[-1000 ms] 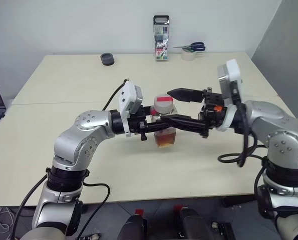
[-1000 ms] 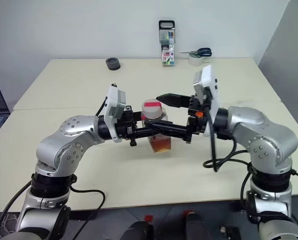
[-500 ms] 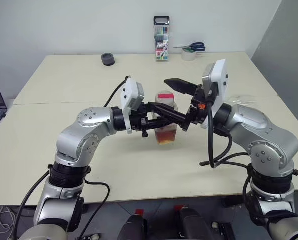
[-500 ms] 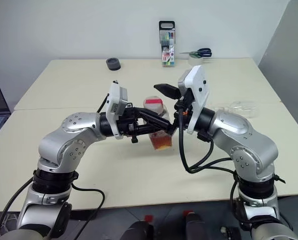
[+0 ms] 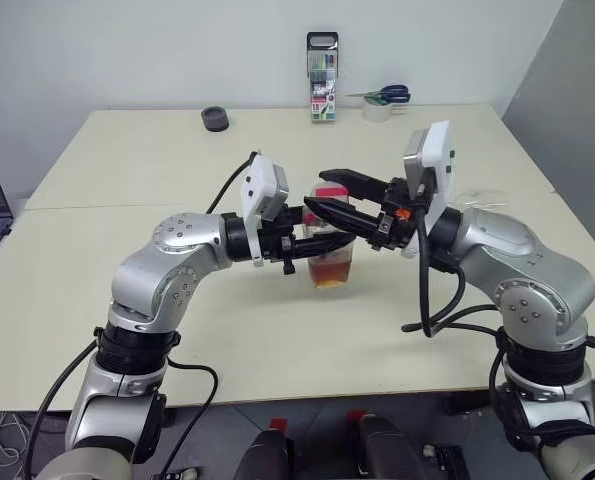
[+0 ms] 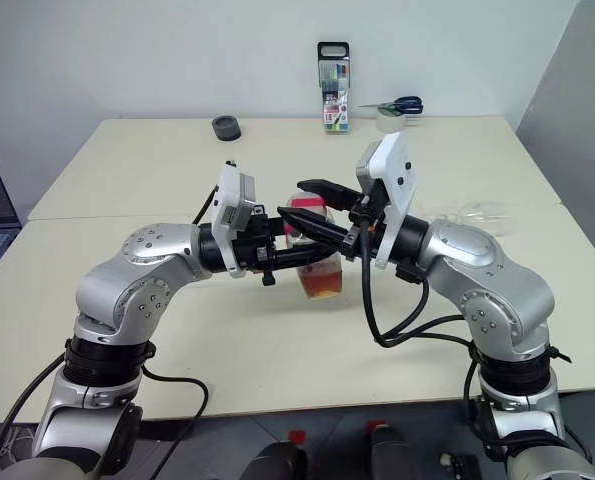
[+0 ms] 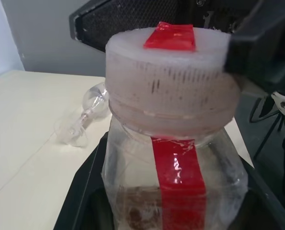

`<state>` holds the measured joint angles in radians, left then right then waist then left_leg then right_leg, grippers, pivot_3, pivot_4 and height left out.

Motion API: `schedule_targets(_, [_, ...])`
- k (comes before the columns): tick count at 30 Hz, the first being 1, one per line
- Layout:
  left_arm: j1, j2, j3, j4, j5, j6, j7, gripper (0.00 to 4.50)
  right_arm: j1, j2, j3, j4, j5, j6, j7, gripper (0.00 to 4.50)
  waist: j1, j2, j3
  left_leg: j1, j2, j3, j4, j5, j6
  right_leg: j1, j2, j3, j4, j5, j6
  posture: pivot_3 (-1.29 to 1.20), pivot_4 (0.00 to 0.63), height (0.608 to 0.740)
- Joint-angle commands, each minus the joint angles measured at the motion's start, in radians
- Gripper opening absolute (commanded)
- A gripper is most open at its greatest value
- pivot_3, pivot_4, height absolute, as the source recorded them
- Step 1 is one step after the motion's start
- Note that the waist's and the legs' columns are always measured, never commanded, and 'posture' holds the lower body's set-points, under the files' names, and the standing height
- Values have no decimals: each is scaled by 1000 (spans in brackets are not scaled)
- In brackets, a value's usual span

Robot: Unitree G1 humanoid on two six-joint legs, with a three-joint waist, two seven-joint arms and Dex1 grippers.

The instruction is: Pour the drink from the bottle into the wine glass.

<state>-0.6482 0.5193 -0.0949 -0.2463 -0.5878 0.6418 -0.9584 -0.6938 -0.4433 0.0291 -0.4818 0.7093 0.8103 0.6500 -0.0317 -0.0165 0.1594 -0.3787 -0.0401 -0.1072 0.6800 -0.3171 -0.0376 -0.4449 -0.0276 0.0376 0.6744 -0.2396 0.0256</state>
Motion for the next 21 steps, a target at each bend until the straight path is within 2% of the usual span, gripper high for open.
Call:
schedule_targets(1, [-42,28,29,-37,-31,12,-26,1849,-95,-94,-7,119,-17,-86,200,1824,0,0,0,0,0,0,0,0,0,0,1,0,0,0,0,0,150,740])
schedule_targets(4, [-62,42,22,-31,-39,16,-60,1849,-243,-160,44,345,-52,-165,430,1824,-2,0,1,3,1,1,0,-1,2,2,5,0,0,0,0,0,150,740])
schedule_targets(8, [-89,42,15,-36,-56,28,-76,1849,-429,-147,148,649,-142,-297,656,1824,-6,0,1,8,1,3,-3,-2,3,5,5,2,-1,0,0,0,150,740])
schedule_targets(13, [-98,22,15,-54,-62,38,-67,1849,-587,-64,203,920,-207,-389,796,1824,-9,0,1,8,2,3,-2,0,1,5,4,2,0,0,0,0,150,740])
schedule_targets(18, [-84,11,22,-63,-58,40,-61,1849,-600,-56,222,1004,-280,-497,881,1824,-5,0,1,6,1,2,-2,0,0,4,1,1,-1,0,0,0,150,740])
schedule_targets(21, [-77,2,22,-56,-41,26,-54,1849,-582,-82,213,972,-265,-457,893,2838,1,0,2,5,0,1,-2,0,0,3,0,1,-1,0,0,0,150,740])
